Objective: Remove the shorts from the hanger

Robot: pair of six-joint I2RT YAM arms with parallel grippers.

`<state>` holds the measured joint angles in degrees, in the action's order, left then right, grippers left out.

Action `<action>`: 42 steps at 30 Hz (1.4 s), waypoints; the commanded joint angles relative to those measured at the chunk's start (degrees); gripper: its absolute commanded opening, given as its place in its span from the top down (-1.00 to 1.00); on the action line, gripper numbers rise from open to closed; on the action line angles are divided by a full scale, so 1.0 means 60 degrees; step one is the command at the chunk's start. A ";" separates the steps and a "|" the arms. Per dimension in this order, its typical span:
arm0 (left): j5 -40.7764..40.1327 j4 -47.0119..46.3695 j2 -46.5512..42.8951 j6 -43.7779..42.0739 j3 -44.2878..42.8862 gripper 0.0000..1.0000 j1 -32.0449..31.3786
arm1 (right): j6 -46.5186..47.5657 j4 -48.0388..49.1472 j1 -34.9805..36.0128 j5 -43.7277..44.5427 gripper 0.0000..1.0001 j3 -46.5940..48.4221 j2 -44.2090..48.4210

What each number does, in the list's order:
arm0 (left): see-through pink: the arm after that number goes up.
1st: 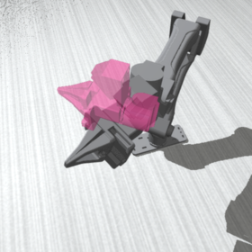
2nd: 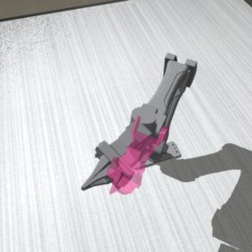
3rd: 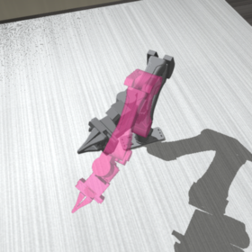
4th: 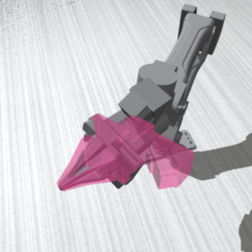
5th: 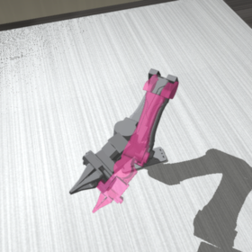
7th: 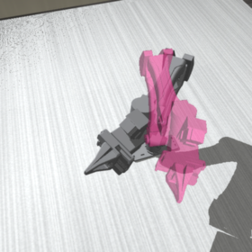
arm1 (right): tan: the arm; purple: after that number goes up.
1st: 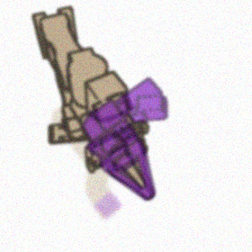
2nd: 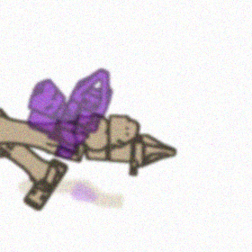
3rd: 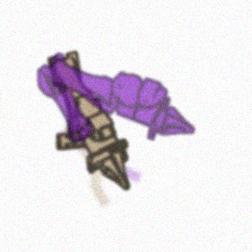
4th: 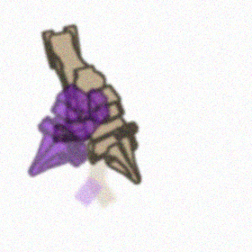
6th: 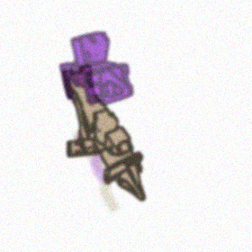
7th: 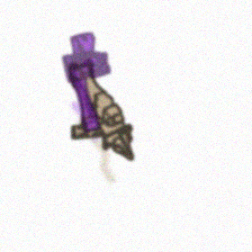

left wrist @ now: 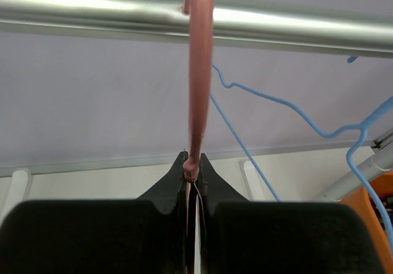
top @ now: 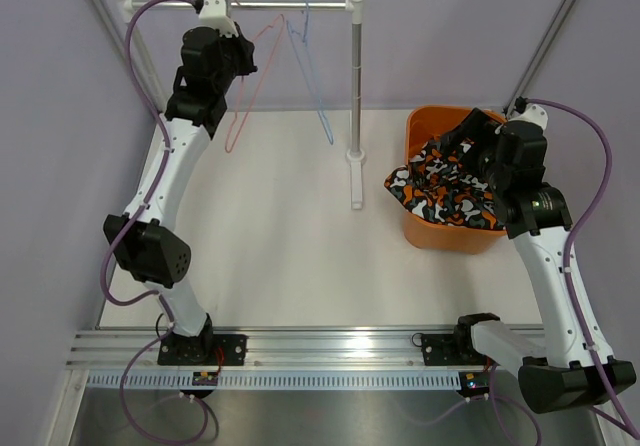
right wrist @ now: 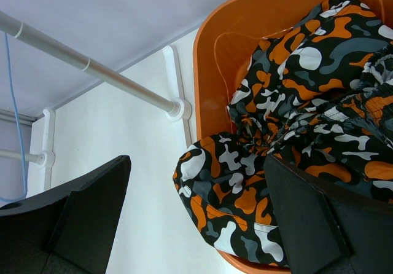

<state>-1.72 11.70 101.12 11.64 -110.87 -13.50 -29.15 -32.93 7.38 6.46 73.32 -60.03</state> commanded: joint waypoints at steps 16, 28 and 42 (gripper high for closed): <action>-0.0637 -0.2579 -0.0755 -0.0226 0.0827 1.00 0.0052 | 0.0214 -0.0078 0.0016 0.0036 -0.99 -0.0017 0.0161; -0.0783 -0.1966 0.0795 -0.0299 -0.0915 1.00 0.0052 | 0.0243 0.0024 0.0016 -0.0007 -0.99 -0.0062 0.0029; -0.0725 -0.1687 0.1691 -0.0255 -0.1429 1.00 0.0052 | 0.0258 0.0156 0.0030 -0.0095 -0.99 -0.0310 0.0059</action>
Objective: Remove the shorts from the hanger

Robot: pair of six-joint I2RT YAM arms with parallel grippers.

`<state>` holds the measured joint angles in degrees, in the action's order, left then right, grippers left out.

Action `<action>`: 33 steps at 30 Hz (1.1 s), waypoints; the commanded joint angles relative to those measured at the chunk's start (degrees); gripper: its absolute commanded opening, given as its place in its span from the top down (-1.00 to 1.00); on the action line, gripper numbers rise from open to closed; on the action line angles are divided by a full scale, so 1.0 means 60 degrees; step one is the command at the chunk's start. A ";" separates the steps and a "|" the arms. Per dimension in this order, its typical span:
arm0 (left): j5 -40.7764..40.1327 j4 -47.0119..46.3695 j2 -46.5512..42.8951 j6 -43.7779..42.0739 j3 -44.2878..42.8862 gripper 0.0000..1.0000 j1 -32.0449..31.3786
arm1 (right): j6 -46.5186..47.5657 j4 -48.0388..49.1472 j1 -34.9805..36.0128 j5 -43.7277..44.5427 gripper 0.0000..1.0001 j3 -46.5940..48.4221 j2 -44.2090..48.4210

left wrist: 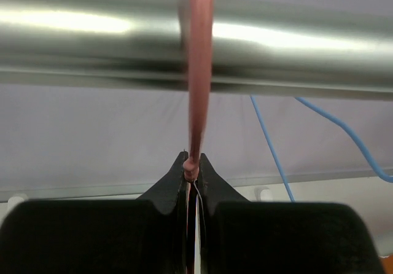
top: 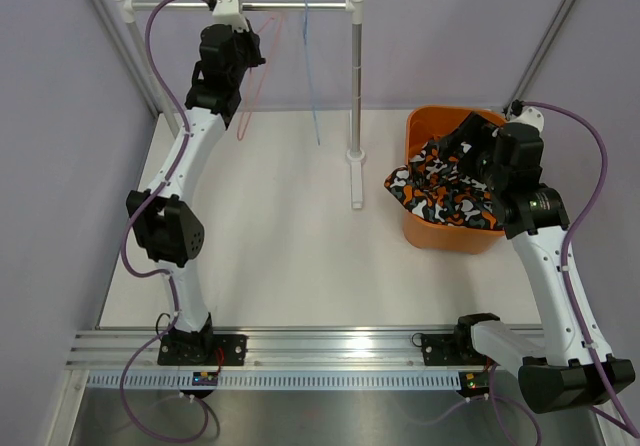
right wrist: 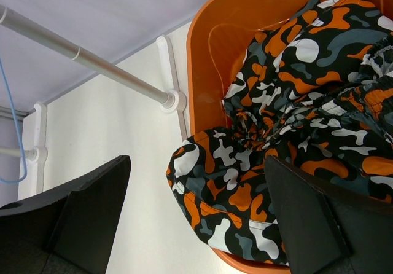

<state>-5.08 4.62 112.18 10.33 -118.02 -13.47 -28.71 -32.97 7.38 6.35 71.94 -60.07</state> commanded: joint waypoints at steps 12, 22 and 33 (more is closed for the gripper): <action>-0.0120 -0.0946 -0.0957 -0.0051 0.0846 0.16 0.0049 | 0.0185 0.0119 0.0016 -0.0091 -0.99 -0.0125 0.0242; -0.0120 -0.1620 -0.2172 -0.0081 0.2120 -0.03 0.0049 | 0.0141 0.0105 0.0016 -0.0165 -0.99 -0.0272 0.0432; -0.1438 -0.0361 -0.4734 0.0621 0.3495 -0.31 0.0034 | 0.0537 0.0148 0.0016 -0.0252 -0.99 -0.0008 0.0593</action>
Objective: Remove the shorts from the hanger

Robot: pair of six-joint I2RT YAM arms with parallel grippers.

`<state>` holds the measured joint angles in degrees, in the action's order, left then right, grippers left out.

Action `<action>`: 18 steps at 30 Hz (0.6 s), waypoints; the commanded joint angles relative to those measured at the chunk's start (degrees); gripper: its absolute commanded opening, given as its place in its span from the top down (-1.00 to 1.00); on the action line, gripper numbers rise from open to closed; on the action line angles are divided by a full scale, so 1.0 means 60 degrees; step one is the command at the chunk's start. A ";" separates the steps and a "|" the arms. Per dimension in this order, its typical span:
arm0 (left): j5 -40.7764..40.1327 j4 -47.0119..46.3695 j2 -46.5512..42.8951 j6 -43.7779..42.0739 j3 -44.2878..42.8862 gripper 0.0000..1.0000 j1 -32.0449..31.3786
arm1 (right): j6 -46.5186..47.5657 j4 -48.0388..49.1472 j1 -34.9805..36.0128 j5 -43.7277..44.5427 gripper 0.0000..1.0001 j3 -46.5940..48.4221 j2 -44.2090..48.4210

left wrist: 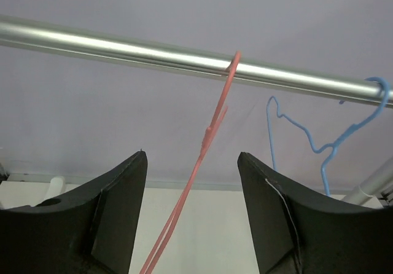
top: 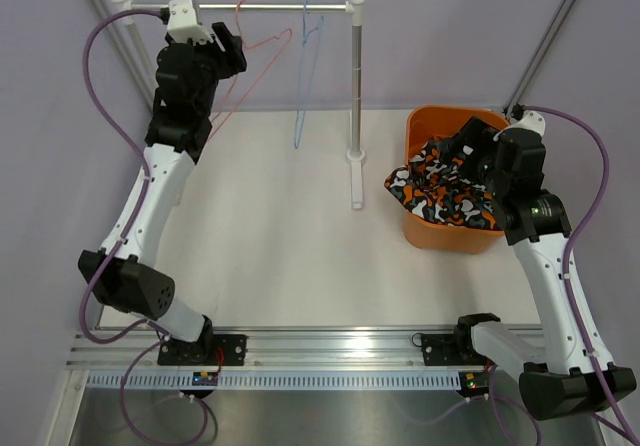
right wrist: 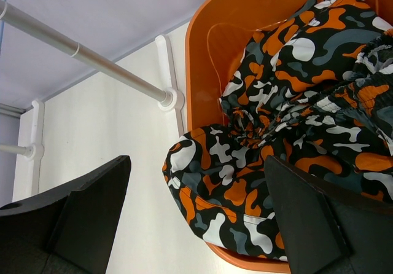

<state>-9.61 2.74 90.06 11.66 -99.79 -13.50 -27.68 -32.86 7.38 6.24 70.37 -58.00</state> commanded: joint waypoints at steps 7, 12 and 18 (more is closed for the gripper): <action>-0.0155 0.2147 -0.3260 0.0825 0.1367 -0.37 -0.0620 | 0.0410 -0.0016 0.0016 -0.0468 -0.99 0.0591 0.0584; -0.0041 0.2955 -0.4930 0.1162 0.2890 -0.37 -0.1046 | 0.0365 -0.0103 0.0016 -0.0645 -0.99 0.0562 0.0979; 0.0165 0.3688 -0.5619 0.1220 0.3301 -0.37 -0.1149 | 0.0483 -0.0396 0.0016 -0.0425 -0.99 0.0737 0.1477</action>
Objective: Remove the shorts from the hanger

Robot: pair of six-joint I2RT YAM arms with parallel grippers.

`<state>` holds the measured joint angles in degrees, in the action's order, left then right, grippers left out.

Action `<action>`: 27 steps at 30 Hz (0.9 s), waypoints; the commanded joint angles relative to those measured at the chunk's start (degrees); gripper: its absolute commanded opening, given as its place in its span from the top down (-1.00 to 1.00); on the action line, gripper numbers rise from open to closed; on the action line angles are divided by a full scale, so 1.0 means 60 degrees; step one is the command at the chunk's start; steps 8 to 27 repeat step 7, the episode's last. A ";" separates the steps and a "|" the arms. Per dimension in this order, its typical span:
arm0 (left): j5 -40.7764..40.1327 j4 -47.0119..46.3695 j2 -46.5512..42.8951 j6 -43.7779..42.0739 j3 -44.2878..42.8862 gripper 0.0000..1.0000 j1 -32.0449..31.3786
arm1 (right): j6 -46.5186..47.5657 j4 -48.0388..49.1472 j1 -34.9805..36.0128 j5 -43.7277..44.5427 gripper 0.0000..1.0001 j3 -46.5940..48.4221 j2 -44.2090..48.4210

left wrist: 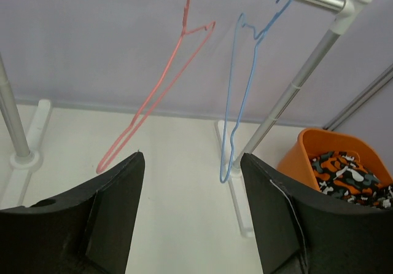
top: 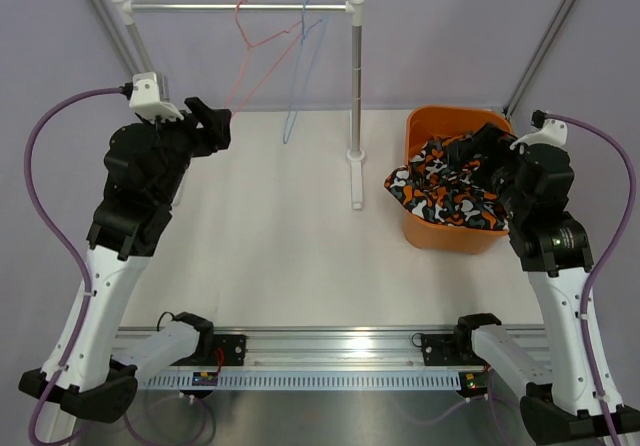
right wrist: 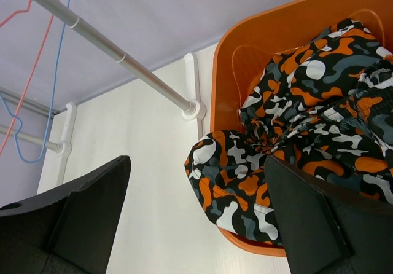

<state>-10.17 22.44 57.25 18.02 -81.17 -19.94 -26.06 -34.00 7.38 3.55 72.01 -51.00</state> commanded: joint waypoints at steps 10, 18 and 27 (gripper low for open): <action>0.0523 0.0625 -0.0256 0.0117 0.0329 -0.37 -0.0133 | 0.0213 -0.0442 0.0030 0.0053 -0.99 0.0757 0.0444; 0.0523 0.0625 -0.0256 0.0117 0.0329 -0.37 -0.0133 | 0.0213 -0.0442 0.0030 0.0053 -0.99 0.0757 0.0444; 0.0523 0.0625 -0.0256 0.0117 0.0329 -0.37 -0.0133 | 0.0213 -0.0442 0.0030 0.0053 -0.99 0.0757 0.0444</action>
